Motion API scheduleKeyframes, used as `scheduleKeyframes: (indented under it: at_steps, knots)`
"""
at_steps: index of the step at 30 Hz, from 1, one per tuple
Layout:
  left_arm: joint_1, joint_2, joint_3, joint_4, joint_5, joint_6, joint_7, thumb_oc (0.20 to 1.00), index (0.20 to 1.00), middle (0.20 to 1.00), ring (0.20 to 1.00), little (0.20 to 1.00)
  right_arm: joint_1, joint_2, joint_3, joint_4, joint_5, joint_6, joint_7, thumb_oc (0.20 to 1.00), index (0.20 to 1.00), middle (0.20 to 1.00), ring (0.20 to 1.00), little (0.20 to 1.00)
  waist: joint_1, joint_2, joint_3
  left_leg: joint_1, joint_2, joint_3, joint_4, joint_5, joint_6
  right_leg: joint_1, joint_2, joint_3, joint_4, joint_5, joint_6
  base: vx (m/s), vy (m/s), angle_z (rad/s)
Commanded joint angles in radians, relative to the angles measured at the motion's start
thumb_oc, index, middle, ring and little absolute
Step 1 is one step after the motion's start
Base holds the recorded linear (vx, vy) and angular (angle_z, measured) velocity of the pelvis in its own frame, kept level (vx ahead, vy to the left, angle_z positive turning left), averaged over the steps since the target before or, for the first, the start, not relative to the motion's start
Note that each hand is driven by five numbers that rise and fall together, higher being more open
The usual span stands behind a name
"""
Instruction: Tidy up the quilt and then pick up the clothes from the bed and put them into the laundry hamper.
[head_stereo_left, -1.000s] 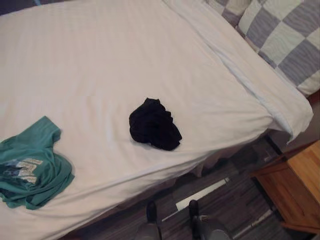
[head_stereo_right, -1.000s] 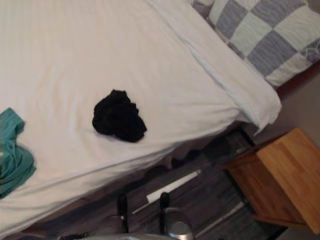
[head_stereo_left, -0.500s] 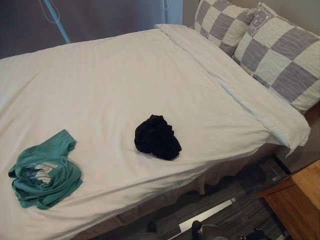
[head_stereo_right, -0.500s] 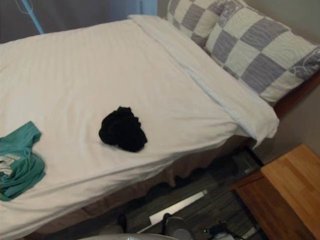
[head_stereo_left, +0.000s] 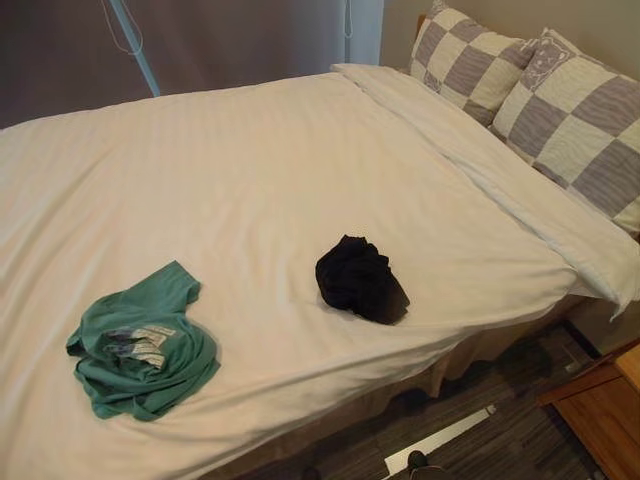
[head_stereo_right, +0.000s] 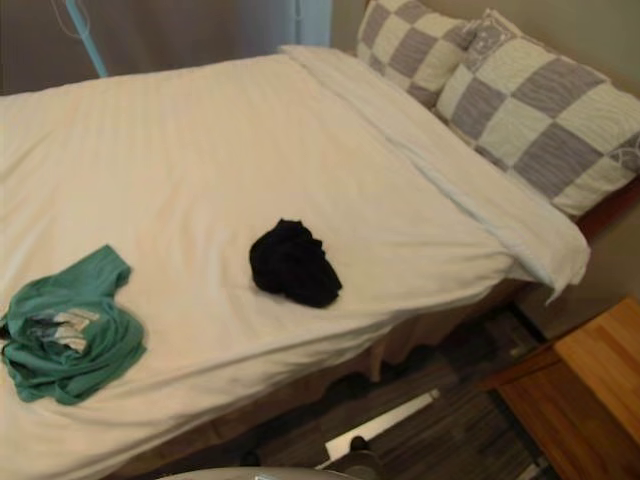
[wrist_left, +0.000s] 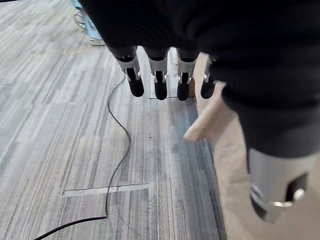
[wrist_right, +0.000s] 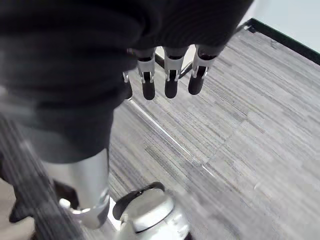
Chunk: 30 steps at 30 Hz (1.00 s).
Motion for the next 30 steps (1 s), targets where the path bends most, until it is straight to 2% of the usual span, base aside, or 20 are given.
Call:
scheduleKeyframes:
  at_steps: [1, 2, 3, 4, 5, 6, 7, 8, 10, 11, 12, 15, 17, 19, 20, 22, 25, 26, 29, 30]
  knots:
    - [-0.001, 0.049, 0.113, 0.015, -0.19, -0.12, 0.0, 1.0, 1.0, 1.0, 1.0, 1.0, -0.03, -0.076, -0.107, 0.023, 0.211, -0.033, -0.015, 1.0, 1.0, 1.0, 1.0, 1.0, -0.015, 0.003, 0.021, -0.024, 0.032, 0.009, -0.004, 0.033, -0.027, -0.027, 0.059, 0.0, -0.04, 0.108, -0.033, 0.0, 0.098, -0.04]
    - [0.003, 0.067, 0.147, 0.002, -0.182, -0.143, 0.0, 1.0, 1.0, 1.0, 1.0, 1.0, -0.022, -0.09, -0.149, 0.014, 0.261, -0.044, -0.019, 1.0, 1.0, 1.0, 1.0, 1.0, -0.014, -0.001, 0.016, -0.021, 0.029, 0.012, -0.004, 0.027, -0.023, -0.024, 0.056, 0.005, -0.041, 0.107, -0.03, 0.0, 0.109, -0.04]
    - [0.004, 0.105, 0.193, -0.032, -0.098, -0.195, 0.056, 1.0, 1.0, 1.0, 1.0, 1.0, -0.005, -0.128, -0.25, -0.007, 0.324, -0.084, -0.037, 1.0, 1.0, 1.0, 1.0, 1.0, -0.011, -0.012, 0.007, -0.018, 0.027, 0.013, -0.004, 0.023, -0.018, -0.023, 0.051, 0.008, -0.037, 0.107, -0.02, 0.0, 0.087, -0.02]
    - [0.001, 0.133, 0.216, -0.067, -0.037, -0.216, 0.105, 1.0, 1.0, 1.0, 1.0, 1.0, 0.007, -0.162, -0.298, -0.025, 0.337, -0.114, -0.042, 1.0, 1.0, 1.0, 1.0, 1.0, -0.008, -0.019, 0.003, -0.016, 0.026, 0.008, -0.004, 0.019, -0.017, -0.023, 0.048, 0.009, -0.034, 0.107, -0.014, 0.0, 0.054, 0.02]
    - [0.001, 0.134, 0.218, -0.072, -0.027, -0.223, 0.114, 1.0, 1.0, 1.0, 1.0, 1.0, 0.008, -0.165, -0.302, -0.026, 0.338, -0.12, -0.041, 1.0, 1.0, 1.0, 1.0, 1.0, -0.008, -0.02, 0.003, -0.015, 0.026, 0.007, -0.004, 0.018, -0.016, -0.023, 0.048, 0.009, -0.034, 0.107, -0.013, -0.01, 0.02, 0.06]
    - [0.001, 0.166, 0.238, -0.128, 0.008, -0.234, 0.155, 1.0, 1.0, 1.0, 1.0, 1.0, 0.018, -0.206, -0.341, -0.06, 0.292, -0.168, -0.063, 1.0, 1.0, 1.0, 1.0, 1.0, -0.002, -0.027, 0.001, -0.014, 0.024, -0.001, -0.004, 0.015, -0.016, -0.019, 0.045, 0.008, -0.036, 0.109, -0.009, -0.01, 0.01, 0.07]
    - [0.002, 0.182, 0.246, -0.174, 0.029, -0.232, 0.183, 1.0, 1.0, 1.0, 1.0, 1.0, 0.023, -0.237, -0.358, -0.096, 0.273, -0.168, -0.076, 1.0, 1.0, 1.0, 1.0, 1.0, 0.002, -0.031, 0.001, -0.013, 0.022, -0.007, -0.004, 0.013, -0.016, -0.016, 0.044, 0.007, -0.038, 0.111, -0.007, -0.02, 0.009, 0.08]
    - [0.005, 0.208, 0.265, -0.265, 0.074, -0.239, 0.225, 1.0, 1.0, 1.0, 1.0, 1.0, 0.032, -0.289, -0.385, -0.177, 0.232, -0.195, -0.107, 1.0, 1.0, 1.0, 1.0, 1.0, 0.01, -0.039, 0.001, -0.013, 0.021, -0.017, -0.004, 0.01, -0.016, -0.013, 0.041, 0.004, -0.042, 0.116, -0.005, -0.03, -0.016, 0.1]
    - [0.011, 0.258, 0.288, -0.46, 0.122, -0.209, 0.292, 1.0, 1.0, 1.0, 1.0, 1.0, 0.042, -0.381, -0.443, -0.374, 0.182, -0.197, -0.158, 1.0, 1.0, 1.0, 1.0, 1.0, 0.024, -0.054, 0.001, -0.019, 0.022, -0.03, -0.004, 0.008, -0.018, -0.011, 0.038, -0.007, -0.05, 0.122, -0.002, -0.05, -0.041, 0.14]
    - [0.015, 0.282, 0.299, -0.546, 0.129, -0.183, 0.306, 1.0, 1.0, 1.0, 1.0, 1.0, 0.041, -0.418, -0.451, -0.49, 0.169, -0.175, -0.191, 1.0, 1.0, 1.0, 1.0, 1.0, 0.029, -0.06, -0.001, -0.025, 0.021, -0.039, -0.004, 0.009, -0.019, -0.012, 0.038, -0.013, -0.051, 0.123, -0.004, -0.1, -0.04, 0.06]
    - [0.021, 0.309, 0.323, -0.678, 0.153, -0.133, 0.324, 1.0, 1.0, 1.0, 1.0, 1.0, 0.034, -0.451, -0.453, -0.684, 0.124, -0.116, -0.259, 1.0, 1.0, 1.0, 1.0, 1.0, 0.034, -0.067, 0.001, -0.034, 0.018, -0.046, -0.004, 0.017, -0.019, -0.017, 0.037, -0.02, -0.053, 0.129, -0.008, -0.08, -0.021, 0.11]
    - [0.043, 0.347, 0.366, -0.916, 0.233, -0.089, 0.32, 1.0, 1.0, 1.0, 1.0, 1.0, -0.009, -0.501, -0.47, -1.006, -0.042, -0.052, -0.233, 1.0, 1.0, 1.0, 1.0, 1.0, 0.047, -0.07, -0.007, -0.043, 0.01, -0.064, -0.004, 0.016, -0.015, -0.015, 0.034, -0.034, -0.065, 0.126, -0.012, -0.02, 0.017, 0.28]
    - [0.049, 0.367, 0.393, -1.158, 0.297, 0.015, 0.314, 1.0, 1.0, 1.0, 1.0, 1.0, -0.07, -0.524, -0.43, -1.251, -0.164, 0.029, -0.168, 1.0, 1.0, 1.0, 1.0, 1.0, 0.066, -0.07, -0.013, -0.044, 0.003, -0.081, -0.004, 0.014, -0.013, -0.007, 0.031, -0.041, -0.074, 0.122, -0.015, 0.03, 0.028, 0.22]
    - [0.052, 0.366, 0.398, -1.229, 0.324, 0.024, 0.3, 1.0, 1.0, 1.0, 1.0, 1.0, -0.113, -0.538, -0.385, -1.303, -0.235, 0.039, -0.132, 1.0, 1.0, 1.0, 1.0, 1.0, 0.076, -0.072, -0.014, -0.043, -0.002, -0.091, -0.004, 0.012, -0.012, 0.0, 0.029, -0.045, -0.078, 0.12, -0.017, 0.03, 0.022, 0.15]
    - [0.048, 0.369, 0.395, -1.283, 0.339, 0.035, 0.286, 1.0, 1.0, 1.0, 1.0, 1.0, -0.153, -0.546, -0.349, -1.334, -0.261, 0.045, -0.082, 1.0, 1.0, 1.0, 1.0, 1.0, 0.09, -0.074, -0.014, -0.043, -0.006, -0.098, -0.004, 0.011, -0.012, 0.005, 0.028, -0.051, -0.082, 0.119, -0.018, 0.03, 0.013, 0.1]
    - [0.034, 0.358, 0.384, -1.405, 0.374, 0.088, 0.229, 1.0, 1.0, 1.0, 1.0, 1.0, -0.245, -0.579, -0.236, -1.425, -0.314, 0.121, -0.033, 1.0, 1.0, 1.0, 1.0, 1.0, 0.121, -0.08, -0.008, -0.04, -0.013, -0.106, -0.004, 0.009, -0.012, 0.02, 0.019, -0.07, -0.092, 0.12, -0.018, 0.03, 0.006, 0.11]
    - [0.026, 0.362, 0.368, -1.484, 0.388, 0.108, 0.172, 1.0, 1.0, 1.0, 1.0, 1.0, -0.341, -0.579, -0.141, -1.461, -0.334, 0.166, 0.0, 1.0, 1.0, 1.0, 1.0, 1.0, 0.147, -0.084, -0.002, -0.035, -0.017, -0.115, -0.004, 0.006, -0.013, 0.033, 0.012, -0.092, -0.095, 0.119, -0.015, 0.0, -0.004, 0.28]
    - [0.008, 0.368, 0.347, -1.505, 0.391, 0.123, 0.138, 1.0, 1.0, 1.0, 1.0, 1.0, -0.404, -0.567, -0.07, -1.46, -0.373, 0.196, -0.017, 1.0, 1.0, 1.0, 1.0, 1.0, 0.16, -0.085, -0.001, -0.032, -0.018, -0.117, -0.004, 0.007, -0.013, 0.038, 0.009, -0.101, -0.094, 0.117, -0.013, -0.02, 0.007, 0.2]
    - [-0.016, 0.386, 0.323, -1.536, 0.383, 0.155, 0.1, 1.0, 1.0, 1.0, 1.0, 1.0, -0.487, -0.553, 0.005, -1.462, -0.362, 0.247, -0.007, 1.0, 1.0, 1.0, 1.0, 1.0, 0.176, -0.081, 0.003, -0.026, -0.021, -0.125, -0.004, 0.006, -0.01, 0.044, 0.006, -0.111, -0.087, 0.114, -0.012, -0.01, 0.008, 0.2]
    - [-0.022, 0.388, 0.317, -1.541, 0.391, 0.178, 0.047, 1.0, 1.0, 1.0, 1.0, 1.0, -0.515, -0.544, 0.035, -1.463, -0.372, 0.27, -0.008, 1.0, 1.0, 1.0, 1.0, 1.0, 0.184, -0.078, 0.004, -0.023, -0.024, -0.129, -0.004, 0.006, -0.009, 0.047, 0.003, -0.114, -0.083, 0.11, -0.011, 0.0, 0.007, 0.08]
